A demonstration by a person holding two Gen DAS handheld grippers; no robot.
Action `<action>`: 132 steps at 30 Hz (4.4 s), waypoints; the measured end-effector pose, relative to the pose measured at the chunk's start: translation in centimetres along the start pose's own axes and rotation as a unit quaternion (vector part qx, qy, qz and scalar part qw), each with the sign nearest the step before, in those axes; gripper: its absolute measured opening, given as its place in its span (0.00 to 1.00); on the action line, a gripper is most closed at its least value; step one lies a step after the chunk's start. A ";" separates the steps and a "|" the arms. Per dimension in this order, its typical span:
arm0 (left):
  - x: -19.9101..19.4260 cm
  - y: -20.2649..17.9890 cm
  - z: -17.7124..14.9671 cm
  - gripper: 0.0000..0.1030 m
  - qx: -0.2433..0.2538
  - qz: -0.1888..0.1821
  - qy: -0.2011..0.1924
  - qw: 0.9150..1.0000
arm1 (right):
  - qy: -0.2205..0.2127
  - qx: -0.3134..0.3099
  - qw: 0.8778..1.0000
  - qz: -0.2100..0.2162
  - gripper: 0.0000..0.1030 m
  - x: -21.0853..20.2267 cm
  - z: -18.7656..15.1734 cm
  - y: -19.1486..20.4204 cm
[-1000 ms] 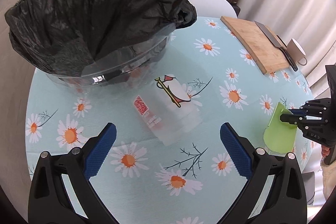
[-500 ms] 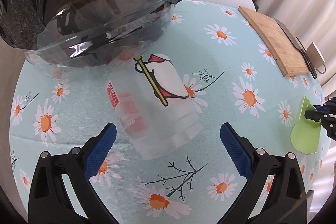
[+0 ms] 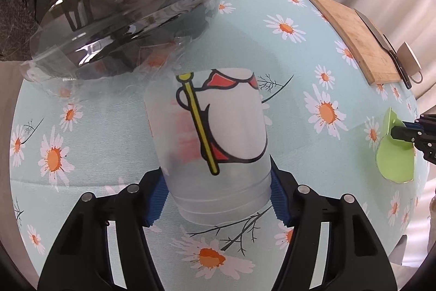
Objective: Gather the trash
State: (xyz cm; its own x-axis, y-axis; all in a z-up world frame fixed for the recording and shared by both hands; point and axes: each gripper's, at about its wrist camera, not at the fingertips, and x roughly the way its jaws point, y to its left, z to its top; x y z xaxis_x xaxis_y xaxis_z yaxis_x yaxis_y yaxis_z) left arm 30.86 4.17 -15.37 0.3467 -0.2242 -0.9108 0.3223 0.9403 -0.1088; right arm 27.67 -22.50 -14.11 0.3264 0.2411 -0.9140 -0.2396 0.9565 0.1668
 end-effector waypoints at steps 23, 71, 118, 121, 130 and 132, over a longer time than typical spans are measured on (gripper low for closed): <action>-6.1 7.9 -5.7 0.62 0.042 -0.027 0.014 0.999 | -0.050 0.020 0.998 -0.020 0.09 -3.9 3.7 6.8; -21.4 16.8 13.1 0.94 0.126 -0.098 -0.172 0.972 | -0.197 -0.056 0.978 -0.030 0.44 -7.7 24.4 19.0; -24.1 11.3 -7.3 0.94 0.078 -0.069 -0.258 0.960 | -0.276 -0.015 0.958 -0.082 0.92 -13.9 2.7 22.6; -24.1 10.0 -8.5 0.94 0.070 -0.056 -0.258 0.962 | -0.275 -0.022 0.958 -0.079 0.92 -13.9 1.7 22.3; -24.4 6.9 -11.4 0.94 0.061 -0.030 -0.252 0.965 | -0.270 -0.038 0.960 -0.063 0.92 -13.8 -1.4 21.6; -24.4 6.3 -11.7 0.94 0.060 -0.026 -0.249 0.966 | -0.267 -0.042 0.961 -0.056 0.92 -13.8 -2.0 21.5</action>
State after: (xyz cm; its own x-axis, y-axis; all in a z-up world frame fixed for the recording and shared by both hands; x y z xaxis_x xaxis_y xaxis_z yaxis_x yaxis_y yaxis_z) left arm 14.10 18.55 1.50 0.6989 -0.3932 -0.5975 0.4401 0.8949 -0.0741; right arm 16.23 -5.58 1.33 0.7713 0.2089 -0.6012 -0.2416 0.9700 0.0271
